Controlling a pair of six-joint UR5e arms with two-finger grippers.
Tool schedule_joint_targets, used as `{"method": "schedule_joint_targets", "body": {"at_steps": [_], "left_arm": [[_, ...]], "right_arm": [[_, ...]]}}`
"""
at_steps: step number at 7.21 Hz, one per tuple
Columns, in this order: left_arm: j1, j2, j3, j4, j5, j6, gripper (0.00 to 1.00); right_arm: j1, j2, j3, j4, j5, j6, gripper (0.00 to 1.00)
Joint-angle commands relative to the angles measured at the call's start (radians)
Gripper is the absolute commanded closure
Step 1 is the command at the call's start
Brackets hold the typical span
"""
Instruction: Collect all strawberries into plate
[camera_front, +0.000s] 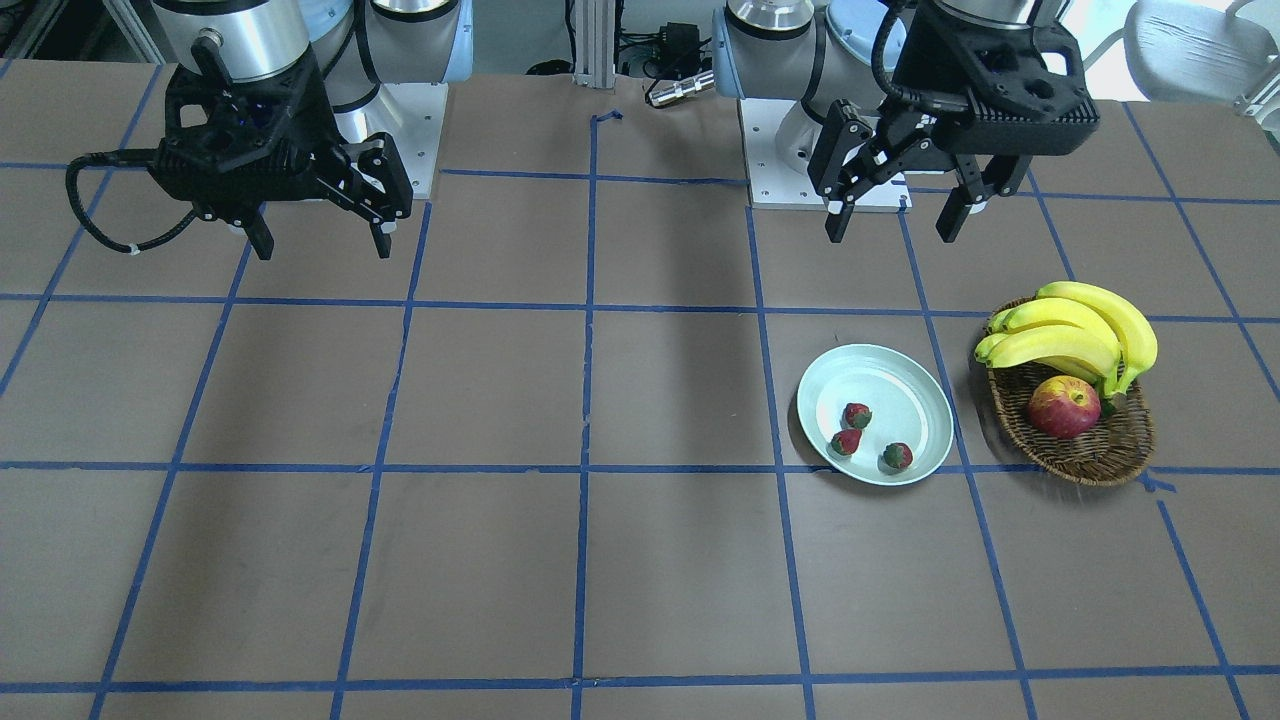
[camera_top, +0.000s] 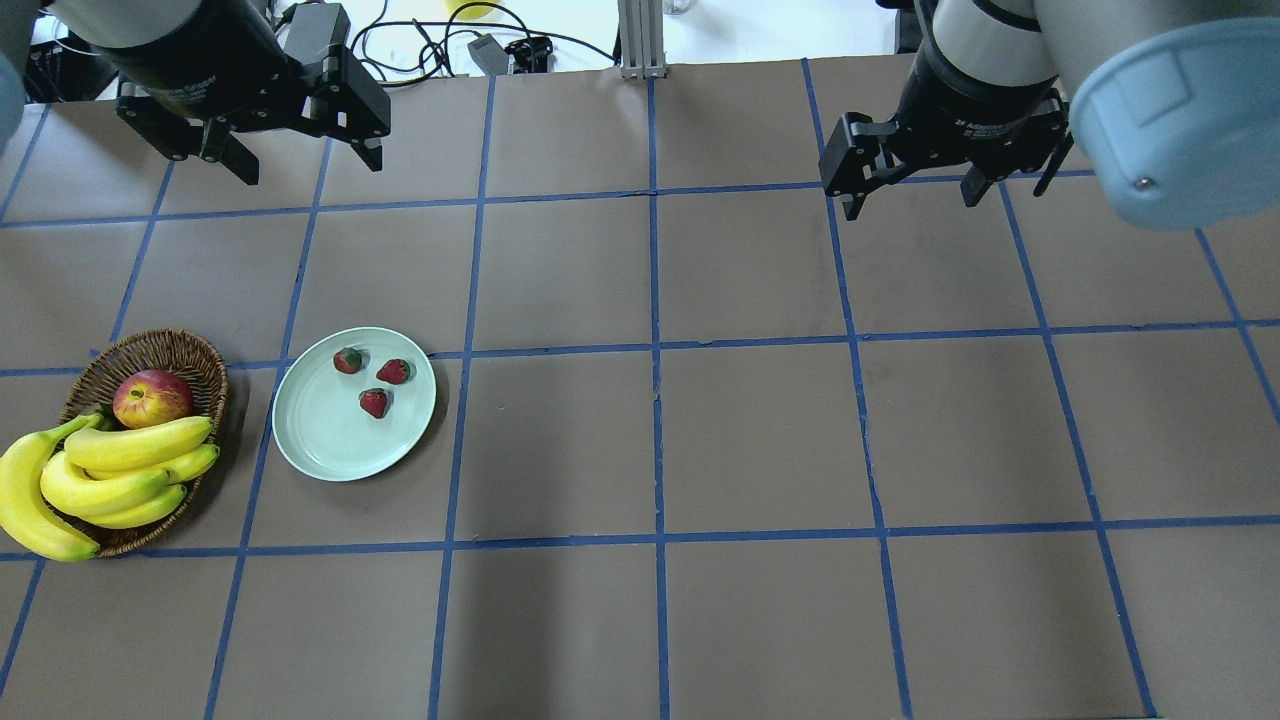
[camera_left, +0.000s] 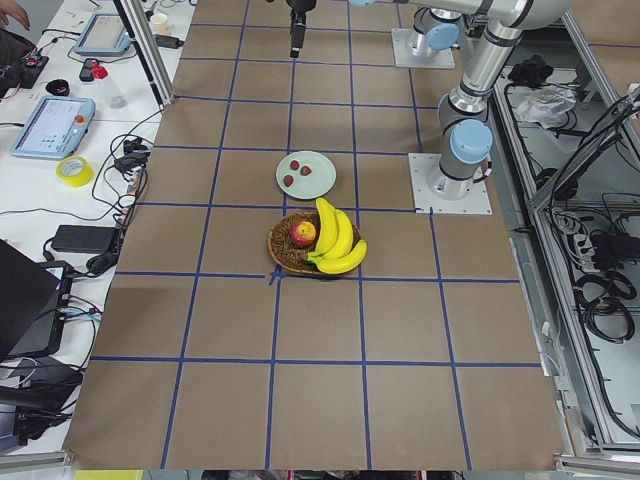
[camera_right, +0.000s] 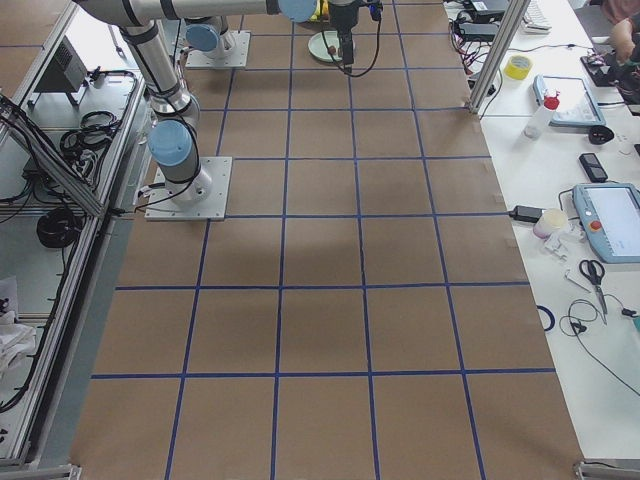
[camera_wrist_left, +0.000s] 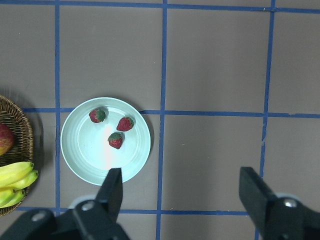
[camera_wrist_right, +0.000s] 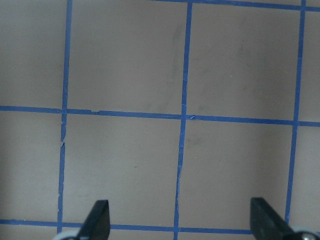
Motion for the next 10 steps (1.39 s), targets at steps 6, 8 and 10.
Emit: {"method": "schedule_joint_targets", "body": {"at_steps": [6, 8, 10], "left_arm": [[0.001, 0.008, -0.006, -0.002, 0.008, 0.002, 0.00], [-0.001, 0.007, -0.008, -0.004, 0.006, 0.002, 0.00], [-0.001, 0.001, -0.009, 0.001, 0.023, 0.003, 0.00]], "right_arm": [[0.001, -0.001, 0.000, 0.000, 0.000, 0.000, 0.00], [0.001, -0.001, 0.000, 0.000, 0.000, 0.000, 0.00], [0.001, -0.001, 0.000, 0.000, 0.000, 0.000, 0.00]]}}
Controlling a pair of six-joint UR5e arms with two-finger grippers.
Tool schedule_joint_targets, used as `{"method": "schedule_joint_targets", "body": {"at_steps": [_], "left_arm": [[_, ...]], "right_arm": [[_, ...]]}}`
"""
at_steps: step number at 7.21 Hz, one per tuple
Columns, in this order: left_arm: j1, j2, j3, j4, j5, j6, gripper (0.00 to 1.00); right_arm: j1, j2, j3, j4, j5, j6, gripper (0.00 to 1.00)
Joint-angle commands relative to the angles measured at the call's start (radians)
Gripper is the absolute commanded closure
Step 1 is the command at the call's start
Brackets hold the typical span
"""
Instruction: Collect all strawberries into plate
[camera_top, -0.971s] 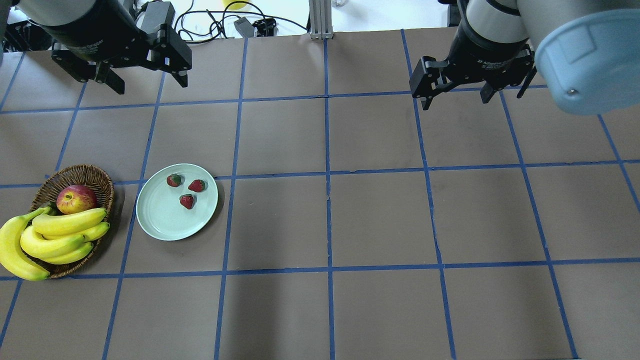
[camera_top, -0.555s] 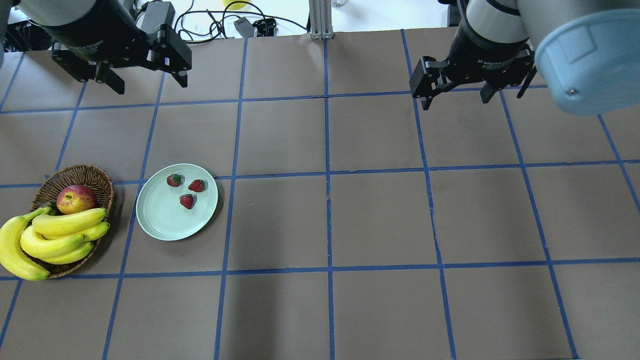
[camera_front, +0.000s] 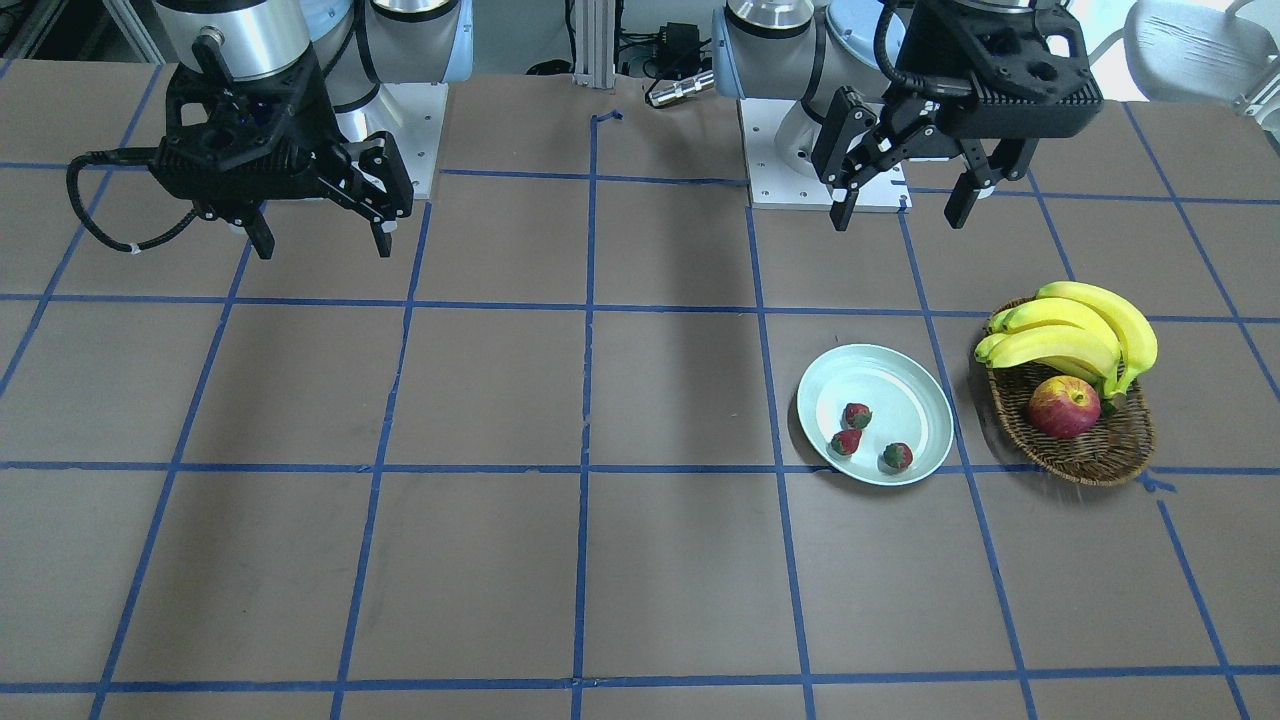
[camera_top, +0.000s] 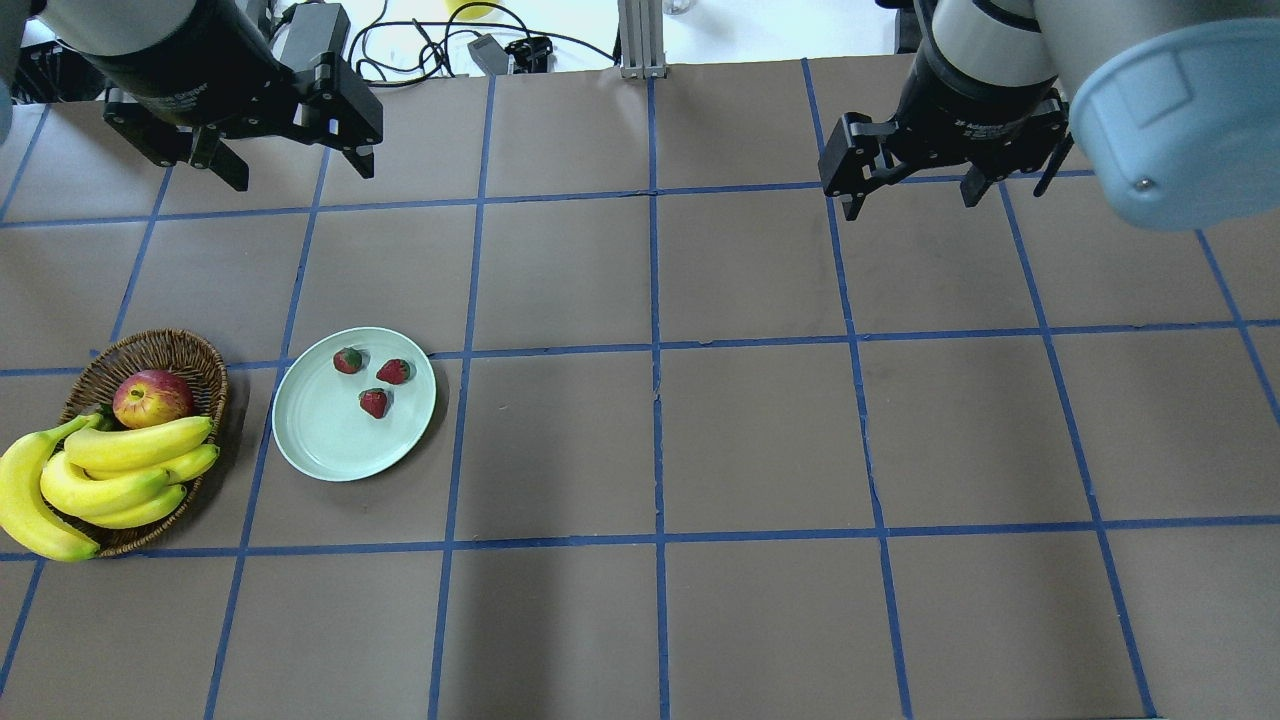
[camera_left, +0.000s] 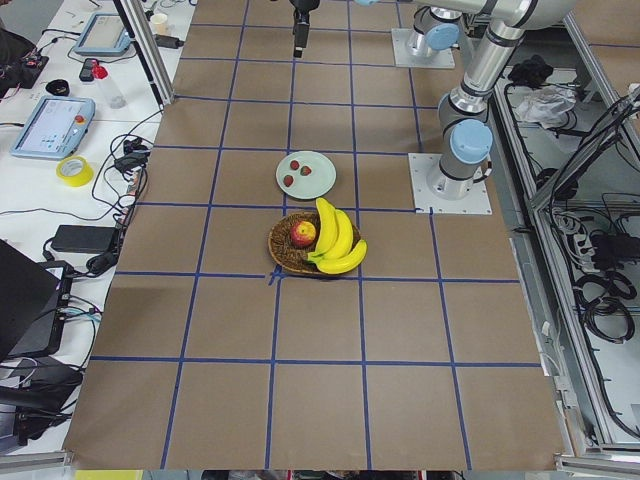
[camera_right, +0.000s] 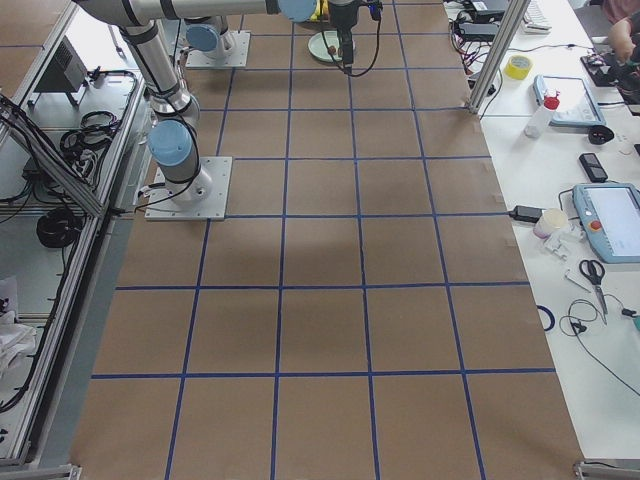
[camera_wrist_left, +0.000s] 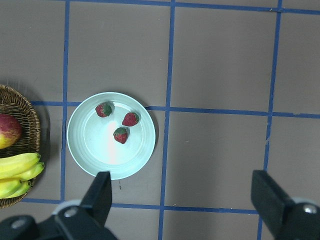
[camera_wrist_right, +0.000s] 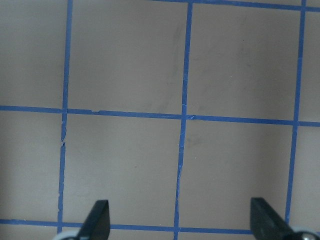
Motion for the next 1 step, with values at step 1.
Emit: {"method": "schedule_joint_targets", "body": {"at_steps": [1], "left_arm": [[-0.001, -0.005, -0.002, 0.005, 0.004, 0.000, 0.00]], "right_arm": [[0.000, 0.000, 0.000, 0.000, 0.000, 0.000, 0.00]]}}
